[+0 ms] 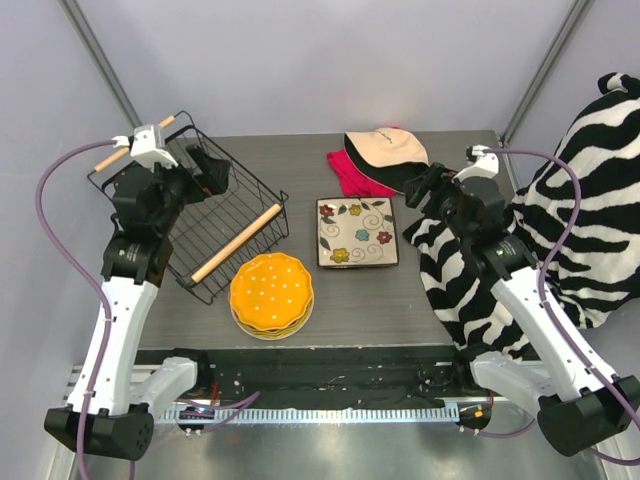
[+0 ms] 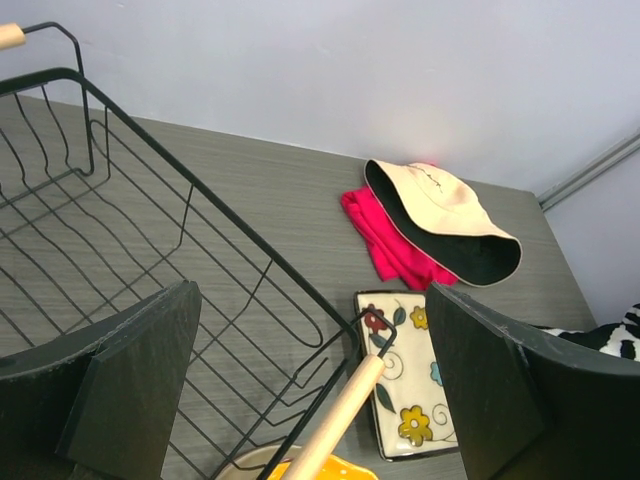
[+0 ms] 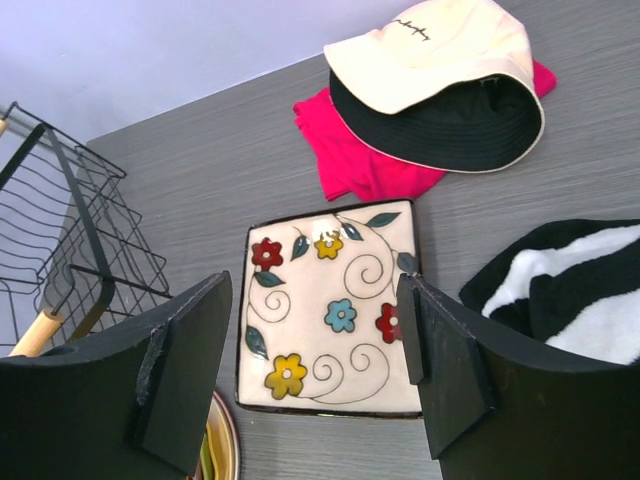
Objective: Unload the plates from the dish rack
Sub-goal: Reset both arms
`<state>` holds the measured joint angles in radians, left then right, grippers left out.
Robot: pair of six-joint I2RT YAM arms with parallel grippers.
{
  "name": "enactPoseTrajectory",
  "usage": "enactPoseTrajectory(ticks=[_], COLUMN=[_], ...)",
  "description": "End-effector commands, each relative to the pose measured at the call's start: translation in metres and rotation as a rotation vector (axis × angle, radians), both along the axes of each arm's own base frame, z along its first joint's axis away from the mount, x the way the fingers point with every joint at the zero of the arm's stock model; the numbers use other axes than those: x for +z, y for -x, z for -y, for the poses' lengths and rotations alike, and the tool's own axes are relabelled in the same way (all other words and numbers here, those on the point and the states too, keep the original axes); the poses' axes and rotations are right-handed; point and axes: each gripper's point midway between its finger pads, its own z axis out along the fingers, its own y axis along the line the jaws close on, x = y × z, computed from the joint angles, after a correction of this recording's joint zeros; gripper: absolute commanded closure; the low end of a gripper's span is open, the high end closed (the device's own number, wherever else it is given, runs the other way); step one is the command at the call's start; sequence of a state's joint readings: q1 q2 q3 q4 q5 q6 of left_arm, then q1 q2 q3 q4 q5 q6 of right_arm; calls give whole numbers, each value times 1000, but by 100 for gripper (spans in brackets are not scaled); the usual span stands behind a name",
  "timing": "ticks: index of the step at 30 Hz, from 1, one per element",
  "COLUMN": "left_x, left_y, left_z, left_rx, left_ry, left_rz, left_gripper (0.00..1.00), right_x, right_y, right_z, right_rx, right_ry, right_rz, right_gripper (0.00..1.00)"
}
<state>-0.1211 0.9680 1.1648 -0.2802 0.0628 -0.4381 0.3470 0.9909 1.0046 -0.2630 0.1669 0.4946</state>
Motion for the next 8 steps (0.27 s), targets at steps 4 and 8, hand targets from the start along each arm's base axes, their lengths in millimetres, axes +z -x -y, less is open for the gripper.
enactPoseTrajectory(ticks=[4, 8], left_x=[17, 15], left_y=[3, 2], left_z=[-3, -4], left_rx=[25, 35], left_ry=[15, 23], left_rz=[34, 29], left_gripper=[0, 0], right_x=[-1, -6], right_y=[0, -1], right_z=[15, 15], right_rx=[-59, -60], right_ry=[35, 33], right_rz=[12, 2], right_gripper=[25, 25])
